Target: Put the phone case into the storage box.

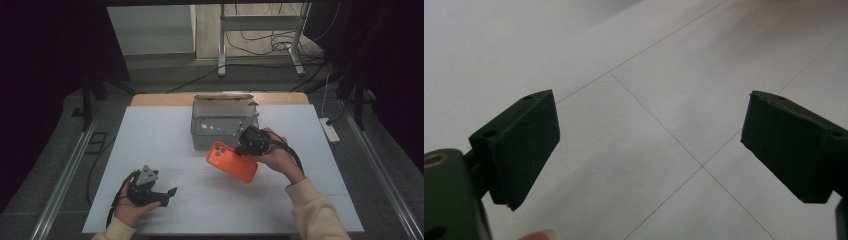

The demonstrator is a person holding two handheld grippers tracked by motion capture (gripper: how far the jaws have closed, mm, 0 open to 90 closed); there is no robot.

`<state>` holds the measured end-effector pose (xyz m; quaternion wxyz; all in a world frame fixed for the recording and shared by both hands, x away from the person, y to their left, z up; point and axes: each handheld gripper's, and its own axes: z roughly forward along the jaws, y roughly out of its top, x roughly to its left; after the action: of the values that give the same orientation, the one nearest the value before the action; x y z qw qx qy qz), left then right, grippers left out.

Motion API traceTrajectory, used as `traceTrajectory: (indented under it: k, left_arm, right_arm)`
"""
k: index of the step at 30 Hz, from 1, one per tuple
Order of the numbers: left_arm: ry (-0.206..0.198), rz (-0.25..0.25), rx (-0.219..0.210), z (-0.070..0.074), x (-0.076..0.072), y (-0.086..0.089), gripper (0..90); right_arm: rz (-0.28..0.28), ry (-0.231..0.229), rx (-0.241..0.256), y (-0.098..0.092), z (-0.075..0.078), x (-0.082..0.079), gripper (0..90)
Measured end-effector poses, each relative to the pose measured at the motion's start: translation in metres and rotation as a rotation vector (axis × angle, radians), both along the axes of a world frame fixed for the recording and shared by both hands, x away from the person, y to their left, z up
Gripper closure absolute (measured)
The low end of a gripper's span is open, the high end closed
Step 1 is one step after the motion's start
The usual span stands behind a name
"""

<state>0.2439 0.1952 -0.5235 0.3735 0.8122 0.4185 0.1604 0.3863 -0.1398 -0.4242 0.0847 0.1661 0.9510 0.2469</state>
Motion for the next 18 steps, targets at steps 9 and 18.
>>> traceTrajectory:
  k: [9,18]
  left_arm:
    - [0.005,-0.002,-0.022,0.003,0.001,0.0,8.9]
    - [0.01,-0.019,-0.075,0.014,0.002,-0.005,8.6]
  right_arm:
    - [0.0,0.004,0.005,0.0,0.0,-0.001,88.0]
    - [0.011,0.002,0.001,0.003,-0.001,-0.002,88.0]
